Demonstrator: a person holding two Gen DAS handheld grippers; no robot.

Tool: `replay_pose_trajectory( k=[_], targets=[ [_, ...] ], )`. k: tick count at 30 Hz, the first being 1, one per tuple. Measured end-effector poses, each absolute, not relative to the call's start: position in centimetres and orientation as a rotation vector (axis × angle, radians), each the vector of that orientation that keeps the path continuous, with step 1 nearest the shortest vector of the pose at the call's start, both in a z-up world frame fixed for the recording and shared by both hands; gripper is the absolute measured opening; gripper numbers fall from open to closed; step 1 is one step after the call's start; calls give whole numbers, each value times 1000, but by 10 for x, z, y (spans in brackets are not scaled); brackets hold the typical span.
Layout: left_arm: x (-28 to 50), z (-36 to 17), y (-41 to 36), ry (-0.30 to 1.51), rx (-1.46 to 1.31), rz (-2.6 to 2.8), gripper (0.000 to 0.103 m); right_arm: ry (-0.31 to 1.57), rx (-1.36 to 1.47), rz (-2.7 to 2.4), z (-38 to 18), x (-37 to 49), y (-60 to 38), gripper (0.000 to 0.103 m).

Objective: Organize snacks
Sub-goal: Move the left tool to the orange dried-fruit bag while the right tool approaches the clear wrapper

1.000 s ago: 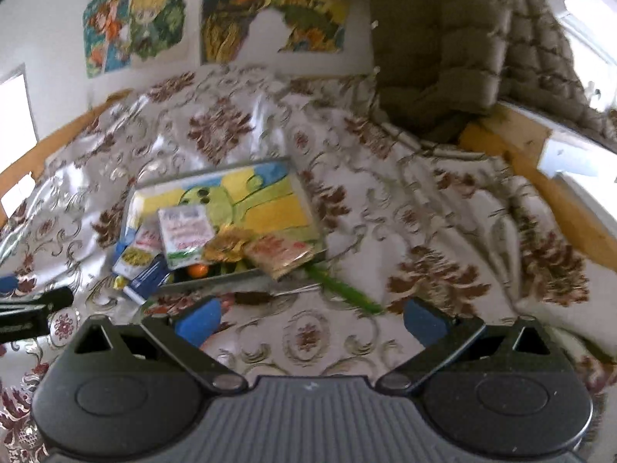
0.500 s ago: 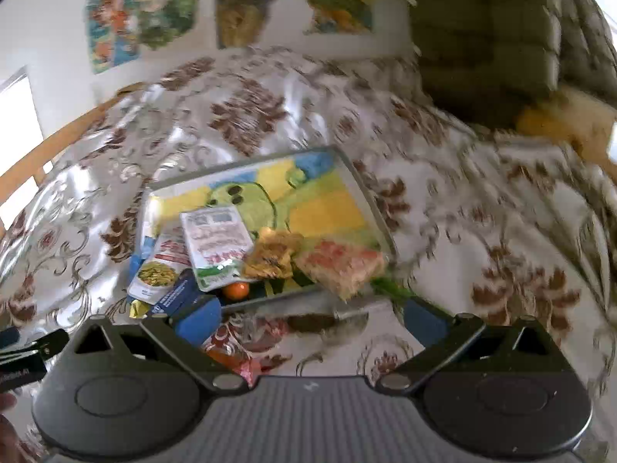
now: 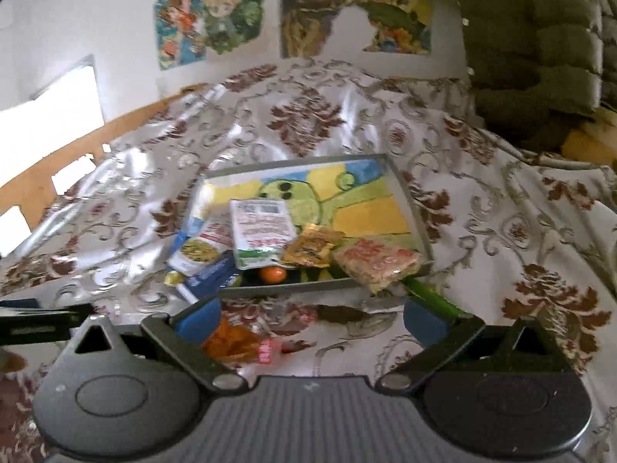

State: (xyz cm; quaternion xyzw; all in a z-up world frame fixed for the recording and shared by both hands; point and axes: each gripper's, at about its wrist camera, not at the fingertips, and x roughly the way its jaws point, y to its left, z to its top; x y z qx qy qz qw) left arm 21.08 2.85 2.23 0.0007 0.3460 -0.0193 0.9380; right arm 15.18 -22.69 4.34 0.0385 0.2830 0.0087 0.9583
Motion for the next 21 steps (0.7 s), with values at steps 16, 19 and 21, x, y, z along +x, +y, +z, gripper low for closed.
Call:
replay_pose_trajectory(
  k=[16,19,21],
  targets=[
    [227,29,27,711,-58,-24,102,504,-4,37,42,132,-220,103],
    [225,20,30,684,-28,-39,102,483,77,30,56,127,-226,103],
    [227,16,30,680,-16,-59,102,494,74,11,54,124,-227,103]
  ],
)
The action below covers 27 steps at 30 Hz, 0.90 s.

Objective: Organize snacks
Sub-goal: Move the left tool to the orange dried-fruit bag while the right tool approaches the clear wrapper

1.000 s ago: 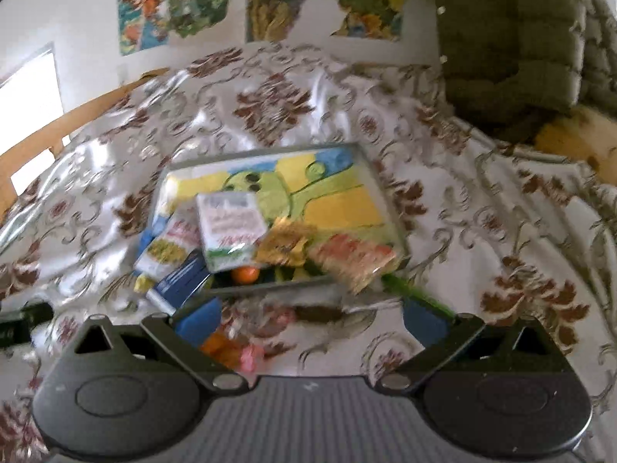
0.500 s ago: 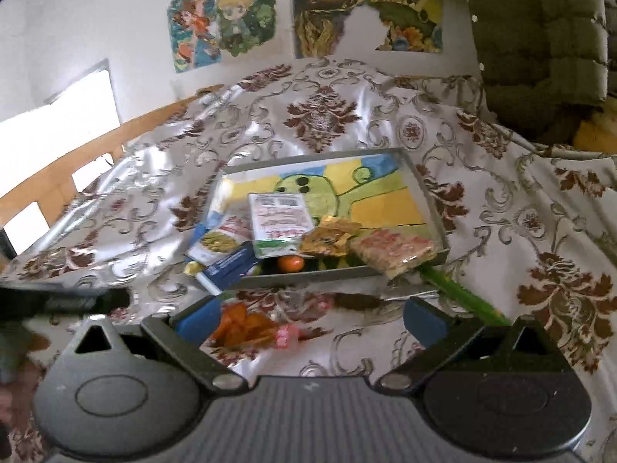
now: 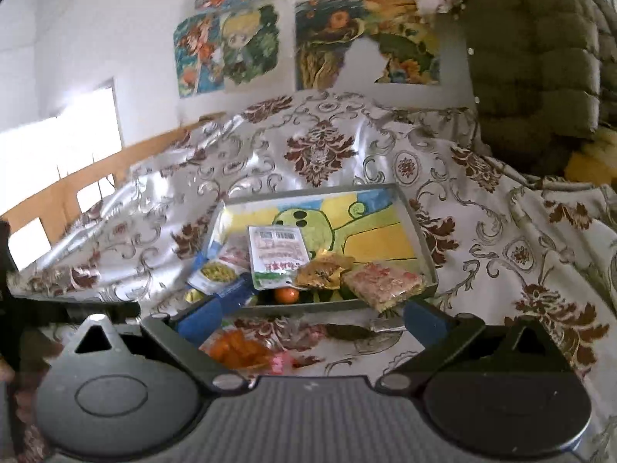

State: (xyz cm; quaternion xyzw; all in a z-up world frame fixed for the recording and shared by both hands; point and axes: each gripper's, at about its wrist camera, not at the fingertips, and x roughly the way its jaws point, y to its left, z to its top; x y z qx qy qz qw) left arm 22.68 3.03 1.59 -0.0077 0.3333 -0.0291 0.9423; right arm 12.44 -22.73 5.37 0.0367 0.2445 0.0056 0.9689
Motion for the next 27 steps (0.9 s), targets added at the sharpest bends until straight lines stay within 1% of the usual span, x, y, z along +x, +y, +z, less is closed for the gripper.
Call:
replay_pose_trajectory(
  k=[4,7,12,18,27],
  targets=[
    [235,11,26,676,22,-100,102,563,38,-55,39,132,-230,103],
    [241,4,23,675,35,-116,102,590,87,-99,31,145,-240,103],
    [252,-6,17,686,45,-152,102,600,80,-153,20,173,-244,103],
    [258,-16,7,621,119,-187,102,614,95,-131,15,193,-239,103],
    [269,-30,4,677,51,-312,102,687,-4,-18,-4,209,-242,103]
  ],
)
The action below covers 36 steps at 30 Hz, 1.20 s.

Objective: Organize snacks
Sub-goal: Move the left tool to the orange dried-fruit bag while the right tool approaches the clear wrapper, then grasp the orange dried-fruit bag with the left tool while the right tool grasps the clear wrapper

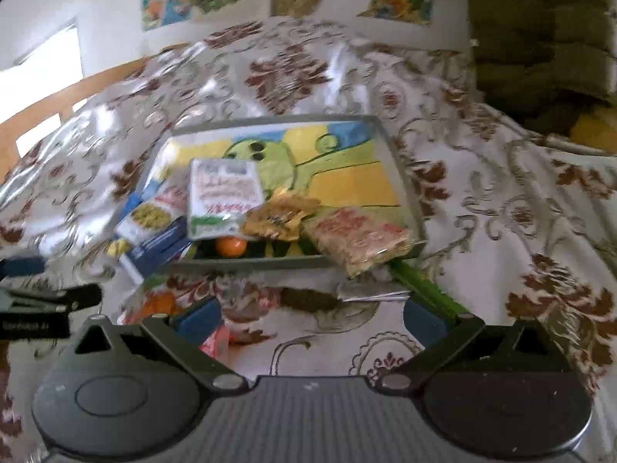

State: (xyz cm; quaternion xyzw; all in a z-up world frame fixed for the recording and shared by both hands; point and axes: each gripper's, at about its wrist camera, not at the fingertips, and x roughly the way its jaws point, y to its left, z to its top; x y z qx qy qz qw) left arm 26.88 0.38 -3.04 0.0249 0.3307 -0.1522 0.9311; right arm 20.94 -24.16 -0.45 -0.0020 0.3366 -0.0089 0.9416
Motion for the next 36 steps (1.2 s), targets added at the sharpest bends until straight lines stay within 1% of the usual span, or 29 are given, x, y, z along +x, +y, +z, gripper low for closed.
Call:
replay_pose_trajectory(
  k=[8,12,19,25,31,36],
  targets=[
    [292,-56,-10,814,-38,-406,102,731,104,80,-21,224,-262,103],
    [302,-74,-11,894,-130,-444,102,774,212,115,-36,237,-265,102],
    [298,-80,-17,905,-122,-460,102,805,322,101,-52,260,-263,100],
    [291,-80,-11,962,-298,-423,102,822,420,40,-65,271,-272,96],
    [294,-85,-18,1003,-419,-445,102,786,543,-20,-74,278,-286,90],
    [311,-93,-13,1017,-515,-426,102,755,597,-64,-82,288,-289,89]
  ],
)
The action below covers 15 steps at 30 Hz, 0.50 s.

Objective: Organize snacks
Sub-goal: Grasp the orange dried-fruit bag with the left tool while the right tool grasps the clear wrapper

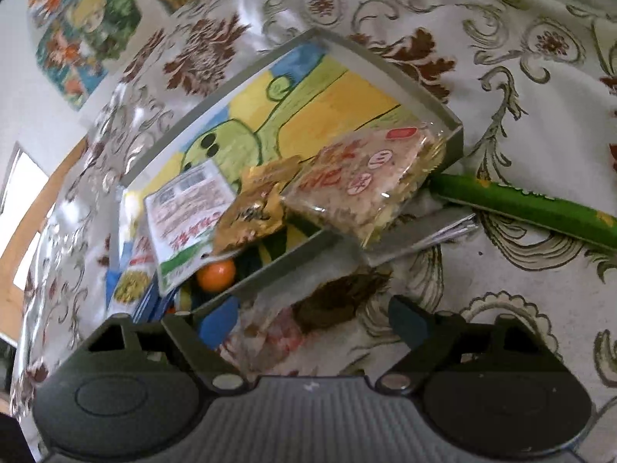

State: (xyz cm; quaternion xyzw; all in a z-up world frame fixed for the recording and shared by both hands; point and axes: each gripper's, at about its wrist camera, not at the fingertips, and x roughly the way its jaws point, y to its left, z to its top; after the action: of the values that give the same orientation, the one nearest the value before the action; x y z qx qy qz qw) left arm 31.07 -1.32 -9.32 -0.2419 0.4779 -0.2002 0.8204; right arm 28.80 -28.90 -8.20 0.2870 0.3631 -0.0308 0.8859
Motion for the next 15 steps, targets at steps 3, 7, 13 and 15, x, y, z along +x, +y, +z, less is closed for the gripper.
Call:
replay_pose_trajectory(
  k=[3,7,13,15],
  targets=[
    [318,-95,-13,1028,-534,-416,101,754,566,-83,-85,296,-284,89],
    [322,-94,-16,1041,-521,-402,100,780,463,-110,-86,304,-270,89],
    [324,-91,-16,1053,-478,-340,83,795,288,-140,-86,306,-248,84],
    [324,-90,-16,1055,-458,-340,82,789,254,-145,-86,305,-245,82]
  ],
)
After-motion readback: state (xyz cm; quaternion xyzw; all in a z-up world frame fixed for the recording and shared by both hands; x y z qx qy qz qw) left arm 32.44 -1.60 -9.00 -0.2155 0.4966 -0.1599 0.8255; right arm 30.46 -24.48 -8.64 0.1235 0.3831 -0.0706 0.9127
